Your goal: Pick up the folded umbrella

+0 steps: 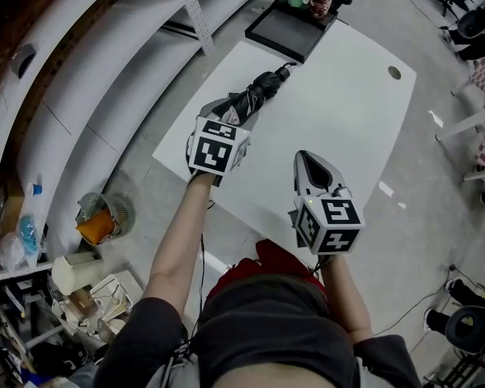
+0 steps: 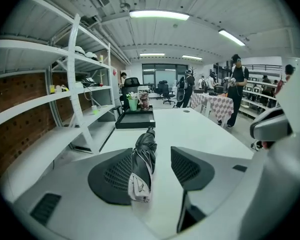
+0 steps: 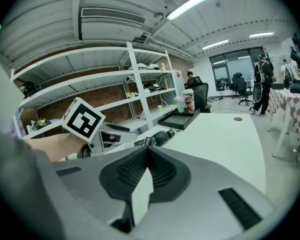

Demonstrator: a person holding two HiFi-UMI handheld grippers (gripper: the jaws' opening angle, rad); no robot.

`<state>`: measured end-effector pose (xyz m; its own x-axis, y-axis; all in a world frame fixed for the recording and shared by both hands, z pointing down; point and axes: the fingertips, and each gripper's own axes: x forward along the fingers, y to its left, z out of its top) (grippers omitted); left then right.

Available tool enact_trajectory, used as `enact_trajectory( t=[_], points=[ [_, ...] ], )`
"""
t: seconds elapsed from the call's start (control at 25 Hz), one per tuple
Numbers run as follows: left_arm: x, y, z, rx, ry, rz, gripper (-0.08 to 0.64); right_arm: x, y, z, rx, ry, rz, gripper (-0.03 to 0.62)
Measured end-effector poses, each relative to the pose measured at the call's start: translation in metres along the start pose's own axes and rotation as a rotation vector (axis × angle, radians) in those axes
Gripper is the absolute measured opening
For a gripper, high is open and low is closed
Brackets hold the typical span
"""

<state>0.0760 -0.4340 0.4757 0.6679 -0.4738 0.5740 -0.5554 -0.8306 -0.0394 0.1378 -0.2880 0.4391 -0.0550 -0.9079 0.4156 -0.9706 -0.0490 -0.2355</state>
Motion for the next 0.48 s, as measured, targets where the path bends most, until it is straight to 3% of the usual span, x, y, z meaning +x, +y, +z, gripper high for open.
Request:
enact_trajectory(
  t=[0.48],
  points=[
    [0.054, 0.012, -0.009, 0.103, 0.12, -0.025, 0.247, 0.032, -0.023, -0.008, 0.027, 0.053, -0.006, 0.018]
  ],
)
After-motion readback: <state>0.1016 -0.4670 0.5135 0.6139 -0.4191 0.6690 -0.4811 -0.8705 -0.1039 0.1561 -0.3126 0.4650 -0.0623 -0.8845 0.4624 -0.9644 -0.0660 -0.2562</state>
